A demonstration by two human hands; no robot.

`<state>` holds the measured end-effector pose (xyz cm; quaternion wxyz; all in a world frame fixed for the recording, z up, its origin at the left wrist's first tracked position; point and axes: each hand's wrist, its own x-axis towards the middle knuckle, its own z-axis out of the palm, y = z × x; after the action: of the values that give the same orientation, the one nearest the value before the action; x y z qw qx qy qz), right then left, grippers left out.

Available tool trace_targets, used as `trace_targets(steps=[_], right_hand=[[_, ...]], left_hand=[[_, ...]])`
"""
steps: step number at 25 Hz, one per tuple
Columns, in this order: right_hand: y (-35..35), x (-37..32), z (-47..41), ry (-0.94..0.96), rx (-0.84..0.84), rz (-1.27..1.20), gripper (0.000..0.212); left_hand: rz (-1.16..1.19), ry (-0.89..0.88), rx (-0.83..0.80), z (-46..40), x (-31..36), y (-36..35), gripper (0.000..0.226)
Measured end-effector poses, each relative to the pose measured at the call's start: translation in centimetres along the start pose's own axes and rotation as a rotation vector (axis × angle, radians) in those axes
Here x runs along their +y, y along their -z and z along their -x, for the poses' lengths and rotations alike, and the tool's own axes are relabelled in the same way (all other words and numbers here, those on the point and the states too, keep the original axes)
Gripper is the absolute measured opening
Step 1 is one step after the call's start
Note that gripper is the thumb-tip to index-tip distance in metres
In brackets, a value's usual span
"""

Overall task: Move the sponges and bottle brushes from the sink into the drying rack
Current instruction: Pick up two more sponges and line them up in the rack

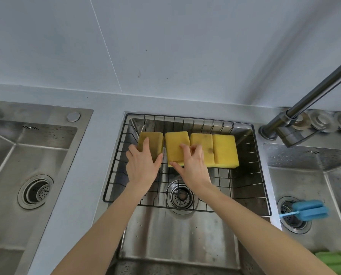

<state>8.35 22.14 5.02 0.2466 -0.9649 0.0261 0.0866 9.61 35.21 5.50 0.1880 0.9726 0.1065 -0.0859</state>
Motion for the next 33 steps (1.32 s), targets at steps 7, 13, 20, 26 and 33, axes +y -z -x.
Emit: trace_targets(steps=[7,13,20,26,33], right_hand=[[-1.2,0.9,0.1,0.093,0.071,0.234,0.060],[-1.4,1.1,-0.1,0.151,0.038,0.313,0.069],[-1.9,1.4,-0.7,0.142,0.045,0.332,0.071],[-1.8,2.1,-1.4,0.152,0.098,0.335,0.069],[-2.2,2.6,-1.7,0.153,0.133,0.389,0.070]], left_hand=[[-0.054,-0.042,-0.029,0.2,-0.1,-1.4,0.070],[-0.046,-0.111,-0.171,0.3,-1.0,-1.2,0.084],[-0.081,-0.176,-0.148,-0.4,-1.0,-1.2,0.064],[-0.061,-0.203,-0.128,-1.0,-0.6,-1.6,0.062],[-0.018,-0.213,-0.101,-1.1,-0.7,-2.0,0.061]])
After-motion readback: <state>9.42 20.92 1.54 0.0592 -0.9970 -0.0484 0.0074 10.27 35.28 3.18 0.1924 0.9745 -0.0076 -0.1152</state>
